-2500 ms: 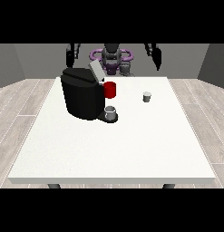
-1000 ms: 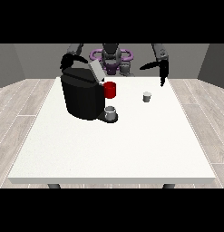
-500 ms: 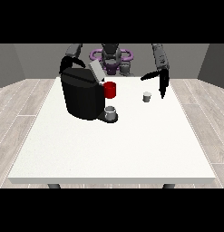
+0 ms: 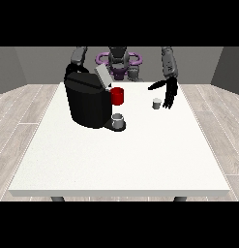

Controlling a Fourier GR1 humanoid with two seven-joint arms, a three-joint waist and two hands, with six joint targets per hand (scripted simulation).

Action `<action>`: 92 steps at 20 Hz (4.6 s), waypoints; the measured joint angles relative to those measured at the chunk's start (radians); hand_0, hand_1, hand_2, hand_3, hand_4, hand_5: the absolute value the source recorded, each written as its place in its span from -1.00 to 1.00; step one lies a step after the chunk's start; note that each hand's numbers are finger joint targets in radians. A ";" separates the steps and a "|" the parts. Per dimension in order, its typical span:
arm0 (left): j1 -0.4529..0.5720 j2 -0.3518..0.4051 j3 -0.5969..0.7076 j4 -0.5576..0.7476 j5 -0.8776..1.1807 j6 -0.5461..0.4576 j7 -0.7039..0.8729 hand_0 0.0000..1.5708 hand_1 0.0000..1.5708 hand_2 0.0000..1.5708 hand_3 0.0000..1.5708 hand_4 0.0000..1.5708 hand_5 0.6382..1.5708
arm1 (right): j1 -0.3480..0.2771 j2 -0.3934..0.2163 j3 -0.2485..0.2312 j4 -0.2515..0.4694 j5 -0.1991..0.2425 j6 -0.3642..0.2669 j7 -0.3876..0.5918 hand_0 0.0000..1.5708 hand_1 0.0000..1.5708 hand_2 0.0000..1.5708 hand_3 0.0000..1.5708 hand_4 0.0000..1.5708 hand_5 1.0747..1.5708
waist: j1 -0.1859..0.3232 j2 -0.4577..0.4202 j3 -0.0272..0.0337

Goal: Insert the coffee pod into the coffee machine and close the lid

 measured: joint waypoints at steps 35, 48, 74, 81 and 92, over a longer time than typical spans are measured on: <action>-0.164 0.060 -0.048 0.318 -0.340 0.257 -0.192 0.81 0.81 0.85 0.81 -0.28 1.00 | -0.031 0.012 -0.015 0.030 -0.048 0.003 -0.026 -1.00 -1.00 -1.00 -1.00 -0.44 1.00 | -0.040 0.040 0.0013; -0.328 0.061 -0.060 0.232 -0.330 0.057 -0.174 0.59 0.59 0.69 0.64 -0.27 1.00 | -0.052 -0.004 -0.031 0.133 -0.054 0.026 -0.034 -1.00 -1.00 -1.00 -1.00 -0.37 1.00 | -0.028 -0.042 0.0000; -0.680 0.098 0.028 0.209 -0.334 -0.027 0.019 0.61 0.61 0.67 0.58 -0.36 1.00 | -0.147 -0.006 -0.007 0.085 -0.043 0.017 -0.023 -1.00 -1.00 -1.00 -1.00 -0.39 1.00 | -0.164 0.051 0.0001; -0.708 0.104 0.034 0.229 -0.349 -0.020 0.019 0.67 0.67 0.69 0.57 -0.37 1.00 | -0.161 -0.007 -0.002 0.044 -0.037 0.002 0.012 -1.00 -1.00 -1.00 -1.00 -0.35 1.00 | -0.190 0.074 0.0001; -0.724 0.075 0.024 0.242 -0.369 -0.022 0.029 0.51 0.51 0.59 0.50 -0.36 1.00 | -0.148 0.001 -0.008 0.038 -0.051 0.000 0.004 -1.00 -1.00 -1.00 -1.00 -0.32 1.00 | -0.187 0.083 0.0001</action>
